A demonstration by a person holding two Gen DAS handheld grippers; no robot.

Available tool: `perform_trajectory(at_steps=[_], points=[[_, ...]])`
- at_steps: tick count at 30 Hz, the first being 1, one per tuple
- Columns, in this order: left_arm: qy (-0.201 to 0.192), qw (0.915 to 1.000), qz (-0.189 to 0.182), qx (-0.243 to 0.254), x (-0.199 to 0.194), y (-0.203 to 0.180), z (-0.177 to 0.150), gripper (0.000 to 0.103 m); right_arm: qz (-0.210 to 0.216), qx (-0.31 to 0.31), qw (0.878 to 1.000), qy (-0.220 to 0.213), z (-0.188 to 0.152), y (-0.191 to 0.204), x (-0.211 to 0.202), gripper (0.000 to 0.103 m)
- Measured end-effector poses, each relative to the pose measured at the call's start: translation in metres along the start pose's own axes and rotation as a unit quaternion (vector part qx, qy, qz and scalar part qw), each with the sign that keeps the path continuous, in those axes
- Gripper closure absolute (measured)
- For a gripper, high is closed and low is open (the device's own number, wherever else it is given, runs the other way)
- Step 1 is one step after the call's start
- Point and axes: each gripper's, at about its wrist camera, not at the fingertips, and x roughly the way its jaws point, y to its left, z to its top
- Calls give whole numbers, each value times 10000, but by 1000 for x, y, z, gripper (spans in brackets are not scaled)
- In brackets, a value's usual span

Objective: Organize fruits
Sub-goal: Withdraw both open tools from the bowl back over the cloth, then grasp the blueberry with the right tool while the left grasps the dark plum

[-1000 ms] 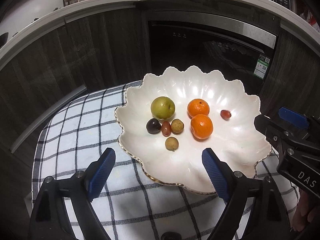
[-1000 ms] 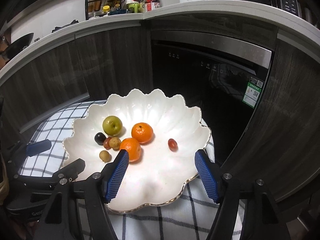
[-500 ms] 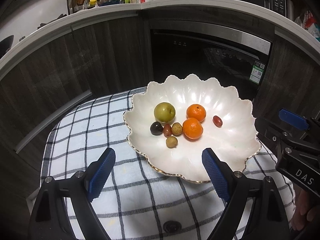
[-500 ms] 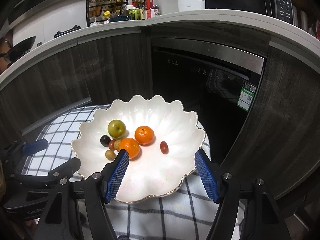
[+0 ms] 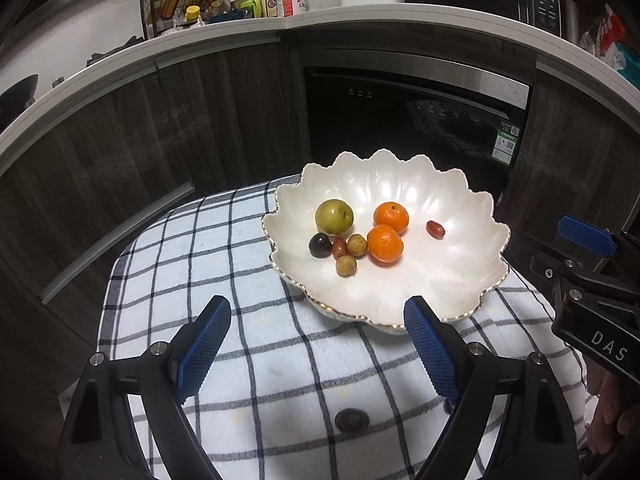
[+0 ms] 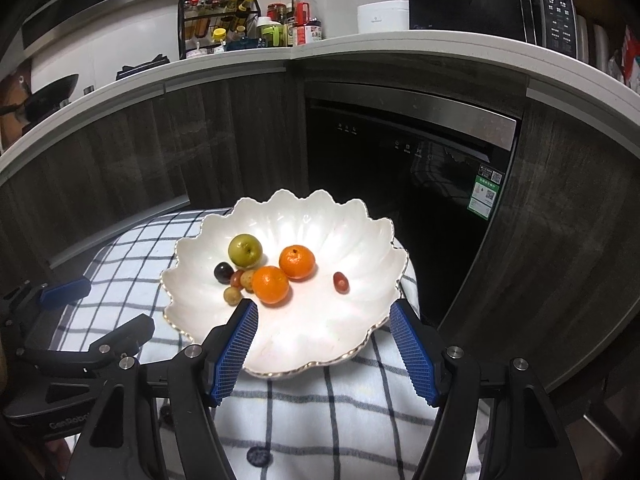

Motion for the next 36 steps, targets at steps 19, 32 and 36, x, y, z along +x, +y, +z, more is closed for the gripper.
perform_trajectory(at_steps=[19,32,36], points=[[-38,10000,26,30,-18,4,-29,14,65,-116,9999,44,-24,13,-20,34],[1,9994,-24,338,-22,-3,-58,16,153,-258,9994,197,-49,20,-19,34],[61,9993,-73,372,-18,-4,-66,18,176,-287,9991,247,-57,21,-18,34]])
